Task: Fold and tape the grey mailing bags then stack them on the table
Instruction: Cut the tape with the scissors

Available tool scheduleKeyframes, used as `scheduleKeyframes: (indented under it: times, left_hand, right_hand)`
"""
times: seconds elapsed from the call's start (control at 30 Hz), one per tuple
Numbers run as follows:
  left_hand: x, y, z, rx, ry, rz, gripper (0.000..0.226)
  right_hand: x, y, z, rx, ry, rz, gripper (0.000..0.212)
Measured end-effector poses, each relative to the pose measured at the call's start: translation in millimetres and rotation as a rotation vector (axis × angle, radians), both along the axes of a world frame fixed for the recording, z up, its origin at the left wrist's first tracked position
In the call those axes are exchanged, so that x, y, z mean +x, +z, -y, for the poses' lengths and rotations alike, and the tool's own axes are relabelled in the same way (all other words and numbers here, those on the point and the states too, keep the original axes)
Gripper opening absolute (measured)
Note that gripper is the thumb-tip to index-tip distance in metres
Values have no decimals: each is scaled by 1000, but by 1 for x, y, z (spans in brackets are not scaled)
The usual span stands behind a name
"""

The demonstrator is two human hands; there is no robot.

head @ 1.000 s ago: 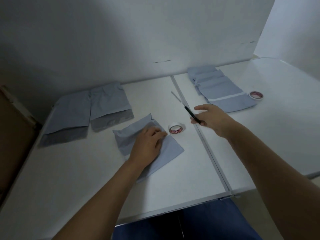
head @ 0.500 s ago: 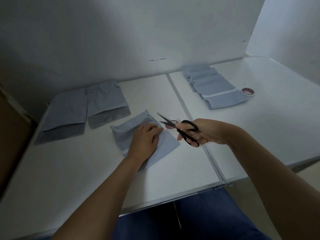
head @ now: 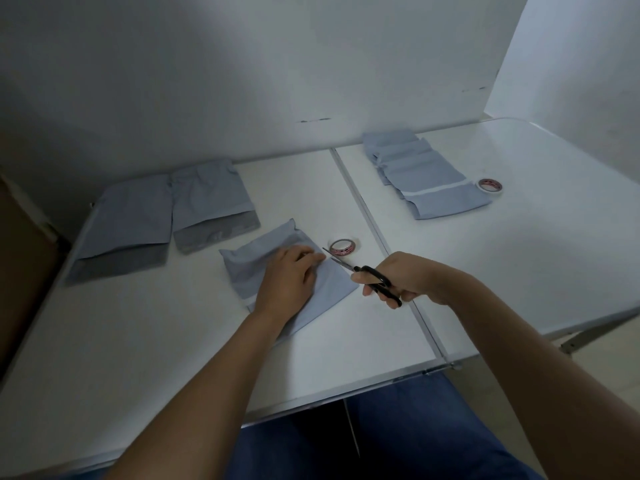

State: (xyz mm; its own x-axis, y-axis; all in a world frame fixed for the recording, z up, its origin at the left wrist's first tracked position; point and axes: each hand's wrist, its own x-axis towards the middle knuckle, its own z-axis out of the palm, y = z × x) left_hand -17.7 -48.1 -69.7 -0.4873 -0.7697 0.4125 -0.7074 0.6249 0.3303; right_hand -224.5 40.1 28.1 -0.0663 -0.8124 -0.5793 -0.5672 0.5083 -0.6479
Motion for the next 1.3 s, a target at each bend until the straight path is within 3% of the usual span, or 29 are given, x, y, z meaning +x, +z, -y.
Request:
scheduleKeyframes:
  times: [1.07, 1.3]
  left_hand:
    - [0, 2, -3, 30, 15, 9, 31]
    - [-1, 4, -6, 31, 21, 0, 30]
  right_hand:
    - [-7, -21, 3, -152, -64, 80, 34]
    - [-7, -21, 21, -230, -73, -72, 28]
